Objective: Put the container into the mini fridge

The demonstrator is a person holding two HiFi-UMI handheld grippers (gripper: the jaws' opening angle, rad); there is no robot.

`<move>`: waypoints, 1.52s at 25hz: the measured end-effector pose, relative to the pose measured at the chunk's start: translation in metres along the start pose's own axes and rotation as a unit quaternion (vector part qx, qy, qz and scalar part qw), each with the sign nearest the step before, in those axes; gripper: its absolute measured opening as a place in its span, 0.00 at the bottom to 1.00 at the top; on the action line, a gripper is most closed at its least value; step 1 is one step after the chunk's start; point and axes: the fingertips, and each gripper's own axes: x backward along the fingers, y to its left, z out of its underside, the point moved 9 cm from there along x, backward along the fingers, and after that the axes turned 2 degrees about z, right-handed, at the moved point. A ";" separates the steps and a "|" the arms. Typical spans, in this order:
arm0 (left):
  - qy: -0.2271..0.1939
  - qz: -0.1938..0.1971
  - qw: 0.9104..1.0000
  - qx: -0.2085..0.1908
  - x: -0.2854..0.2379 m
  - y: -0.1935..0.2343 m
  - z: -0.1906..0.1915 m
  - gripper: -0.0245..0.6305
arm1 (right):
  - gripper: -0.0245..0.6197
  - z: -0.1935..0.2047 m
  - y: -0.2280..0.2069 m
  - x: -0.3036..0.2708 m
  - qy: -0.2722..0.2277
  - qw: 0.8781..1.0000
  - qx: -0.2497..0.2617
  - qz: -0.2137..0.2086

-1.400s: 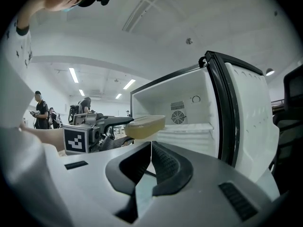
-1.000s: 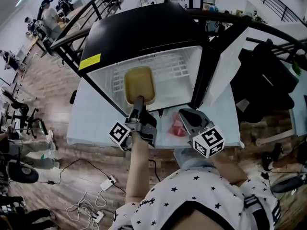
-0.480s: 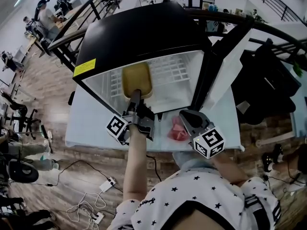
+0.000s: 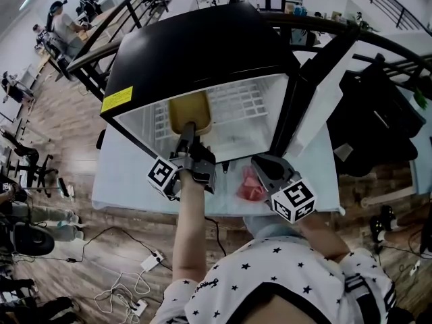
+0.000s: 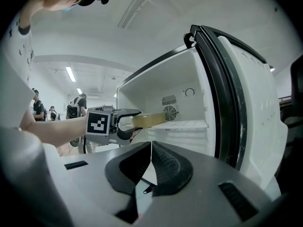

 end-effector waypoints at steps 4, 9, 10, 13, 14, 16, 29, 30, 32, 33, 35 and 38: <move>-0.001 0.003 1.000 -0.003 -0.001 -0.002 0.000 0.39 | 0.07 0.000 -0.001 0.000 -0.001 1.000 -0.002 0.001; -0.003 0.000 1.000 0.015 -0.001 0.001 0.001 0.39 | 0.07 0.000 -0.002 0.000 0.000 1.000 -0.002 0.000; -0.002 0.005 1.000 0.006 -0.001 0.000 0.001 0.39 | 0.07 0.001 -0.001 0.000 0.000 1.000 -0.002 0.000; 0.002 0.020 1.000 -0.022 -0.001 -0.006 0.001 0.51 | 0.07 0.002 0.000 0.001 0.001 1.000 -0.003 -0.002; 0.003 0.021 0.999 -0.025 -0.001 -0.007 0.001 0.54 | 0.07 0.002 0.000 0.002 0.001 1.000 -0.003 -0.002; 0.005 0.019 1.000 -0.023 0.000 -0.006 0.002 0.56 | 0.07 0.001 0.001 0.002 0.001 1.000 -0.004 -0.003; 0.047 0.018 0.987 -0.152 0.045 -0.021 0.029 0.42 | 0.07 0.001 0.019 0.027 -0.003 1.000 -0.005 -0.009; 0.047 0.013 0.985 -0.165 0.051 -0.022 0.032 0.36 | 0.07 0.001 0.022 0.030 -0.003 1.000 -0.005 -0.010; 0.046 -0.006 0.980 -0.191 0.064 -0.023 0.038 0.26 | 0.07 0.001 0.027 0.037 -0.004 1.000 -0.005 -0.012; 0.046 -0.015 0.978 -0.204 0.071 -0.024 0.041 0.20 | 0.07 0.001 0.030 0.041 -0.004 1.000 -0.005 -0.013; 0.044 -0.027 0.972 -0.229 0.085 -0.026 0.048 0.12 | 0.07 0.001 0.036 0.048 -0.005 1.000 -0.004 -0.018; 0.043 -0.039 0.963 -0.263 0.104 -0.028 0.056 0.05 | 0.07 0.003 0.045 0.055 -0.006 1.000 -0.002 -0.024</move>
